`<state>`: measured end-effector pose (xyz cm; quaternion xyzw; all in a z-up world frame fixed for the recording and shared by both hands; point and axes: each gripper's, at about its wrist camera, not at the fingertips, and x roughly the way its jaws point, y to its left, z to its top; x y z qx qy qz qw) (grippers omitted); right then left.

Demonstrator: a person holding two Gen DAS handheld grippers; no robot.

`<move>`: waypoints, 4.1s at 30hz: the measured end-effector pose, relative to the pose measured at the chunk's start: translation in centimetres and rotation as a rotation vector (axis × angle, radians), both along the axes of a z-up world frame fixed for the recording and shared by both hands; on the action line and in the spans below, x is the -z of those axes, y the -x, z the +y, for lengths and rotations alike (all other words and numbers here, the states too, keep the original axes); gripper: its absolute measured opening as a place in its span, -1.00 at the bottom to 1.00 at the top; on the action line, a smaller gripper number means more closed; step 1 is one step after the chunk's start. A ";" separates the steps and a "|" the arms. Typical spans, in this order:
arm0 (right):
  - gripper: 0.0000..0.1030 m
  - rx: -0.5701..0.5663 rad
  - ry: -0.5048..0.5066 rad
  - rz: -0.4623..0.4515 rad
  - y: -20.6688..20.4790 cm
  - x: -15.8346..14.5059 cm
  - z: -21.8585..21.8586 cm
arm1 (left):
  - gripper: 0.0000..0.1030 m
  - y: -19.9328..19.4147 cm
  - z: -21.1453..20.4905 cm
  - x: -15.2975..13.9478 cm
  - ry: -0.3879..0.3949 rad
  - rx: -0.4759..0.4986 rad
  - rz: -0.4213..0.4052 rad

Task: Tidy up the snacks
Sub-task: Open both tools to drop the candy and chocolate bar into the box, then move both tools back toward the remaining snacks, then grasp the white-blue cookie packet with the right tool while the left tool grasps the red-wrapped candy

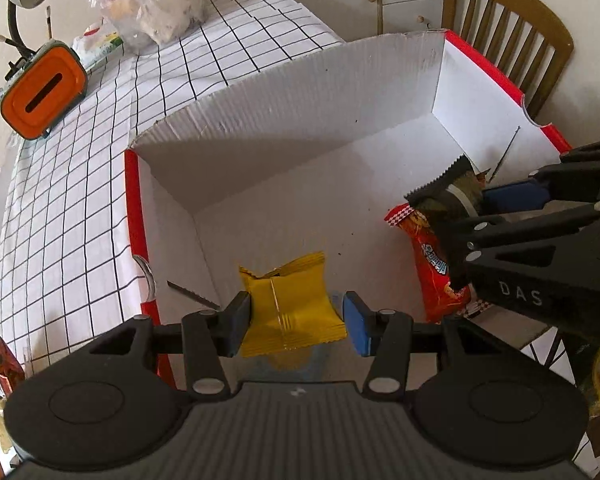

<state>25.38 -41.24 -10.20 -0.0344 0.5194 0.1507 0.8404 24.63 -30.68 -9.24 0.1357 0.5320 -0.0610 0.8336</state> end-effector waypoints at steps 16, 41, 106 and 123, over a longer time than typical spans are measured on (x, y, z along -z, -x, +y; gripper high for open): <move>-0.12 -0.010 -0.054 -0.039 1.5 -2.1 -1.7 | 0.28 1.2 1.1 -2.0 0.065 -0.034 -0.053; 0.81 -0.074 -0.222 -0.193 6.6 -9.2 0.1 | 0.66 8.2 8.7 -9.2 0.196 -0.203 -0.297; 0.68 0.361 -0.037 0.189 2.3 4.5 31.7 | 0.67 16.9 41.5 3.4 0.226 -0.414 -0.155; 0.11 0.312 0.024 0.171 2.5 5.0 33.6 | 0.14 14.9 42.1 4.9 0.247 -0.427 -0.087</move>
